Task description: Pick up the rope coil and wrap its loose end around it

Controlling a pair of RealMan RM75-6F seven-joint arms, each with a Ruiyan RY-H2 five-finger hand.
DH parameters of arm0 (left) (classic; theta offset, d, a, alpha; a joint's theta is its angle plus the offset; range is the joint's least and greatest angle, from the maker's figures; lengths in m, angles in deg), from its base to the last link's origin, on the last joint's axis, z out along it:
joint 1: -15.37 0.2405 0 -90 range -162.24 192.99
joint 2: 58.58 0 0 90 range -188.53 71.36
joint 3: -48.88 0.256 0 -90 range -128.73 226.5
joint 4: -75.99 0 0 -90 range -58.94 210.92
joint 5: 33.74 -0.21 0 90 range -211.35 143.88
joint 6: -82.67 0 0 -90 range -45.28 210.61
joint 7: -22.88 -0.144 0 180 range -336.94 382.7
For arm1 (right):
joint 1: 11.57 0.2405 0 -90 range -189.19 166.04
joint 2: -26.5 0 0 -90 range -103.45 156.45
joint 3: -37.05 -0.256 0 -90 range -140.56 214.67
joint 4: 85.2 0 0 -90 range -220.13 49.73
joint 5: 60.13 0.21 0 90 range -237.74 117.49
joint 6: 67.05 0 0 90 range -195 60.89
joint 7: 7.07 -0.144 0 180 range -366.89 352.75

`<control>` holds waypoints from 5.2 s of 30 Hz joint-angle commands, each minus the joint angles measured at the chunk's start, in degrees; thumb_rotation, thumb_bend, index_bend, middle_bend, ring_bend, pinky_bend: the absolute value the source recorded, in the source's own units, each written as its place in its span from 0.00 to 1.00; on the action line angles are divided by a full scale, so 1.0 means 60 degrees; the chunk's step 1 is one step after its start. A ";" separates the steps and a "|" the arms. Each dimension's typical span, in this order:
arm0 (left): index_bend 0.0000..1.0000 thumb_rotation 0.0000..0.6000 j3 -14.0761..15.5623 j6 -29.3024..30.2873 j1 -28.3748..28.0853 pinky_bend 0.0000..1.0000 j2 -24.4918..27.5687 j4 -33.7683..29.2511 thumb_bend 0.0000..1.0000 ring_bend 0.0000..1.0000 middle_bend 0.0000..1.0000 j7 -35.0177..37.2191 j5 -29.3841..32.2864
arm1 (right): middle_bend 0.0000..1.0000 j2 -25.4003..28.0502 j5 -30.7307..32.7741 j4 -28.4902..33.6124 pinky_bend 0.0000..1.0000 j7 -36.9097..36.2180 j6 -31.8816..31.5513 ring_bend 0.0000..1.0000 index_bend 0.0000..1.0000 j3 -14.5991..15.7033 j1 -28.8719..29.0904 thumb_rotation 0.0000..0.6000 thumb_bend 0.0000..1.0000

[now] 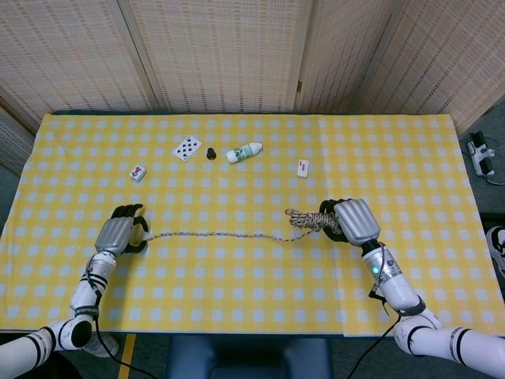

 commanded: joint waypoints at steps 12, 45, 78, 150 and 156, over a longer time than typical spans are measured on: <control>0.53 1.00 0.0107 -0.0116 -0.0131 0.00 -0.0345 0.0455 0.41 0.08 0.13 0.0138 -0.0058 | 0.53 -0.0026 0.0049 -0.0089 0.55 -0.0025 0.0048 0.54 0.64 0.0048 -0.0008 1.00 0.64; 0.60 1.00 0.0177 -0.0119 -0.0148 0.00 -0.0716 0.1063 0.50 0.12 0.18 0.0345 -0.0124 | 0.53 -0.0052 0.0095 -0.0096 0.55 -0.0096 0.0040 0.54 0.64 0.0094 -0.0057 1.00 0.64; 0.62 1.00 -0.1760 0.0890 -0.1640 0.00 0.2823 -0.6163 0.54 0.13 0.21 -0.0710 -0.0310 | 0.56 -0.0577 -0.0666 0.2093 0.59 -0.3490 0.1550 0.58 0.68 0.0145 0.0894 1.00 0.70; 0.63 1.00 -0.0465 -0.0010 -0.1481 0.00 0.3453 -0.4619 0.54 0.10 0.21 0.1107 -0.0751 | 0.60 -0.0837 -0.3253 0.0743 0.64 -1.0432 -0.0140 0.64 0.75 -0.0345 0.0386 1.00 0.72; 0.62 1.00 -0.0714 0.0055 -0.2087 0.00 0.3403 -0.5055 0.54 0.09 0.21 -0.0240 -0.0324 | 0.60 -0.0555 -0.3197 0.1286 0.64 -0.9840 0.0547 0.64 0.75 0.0063 0.0740 1.00 0.72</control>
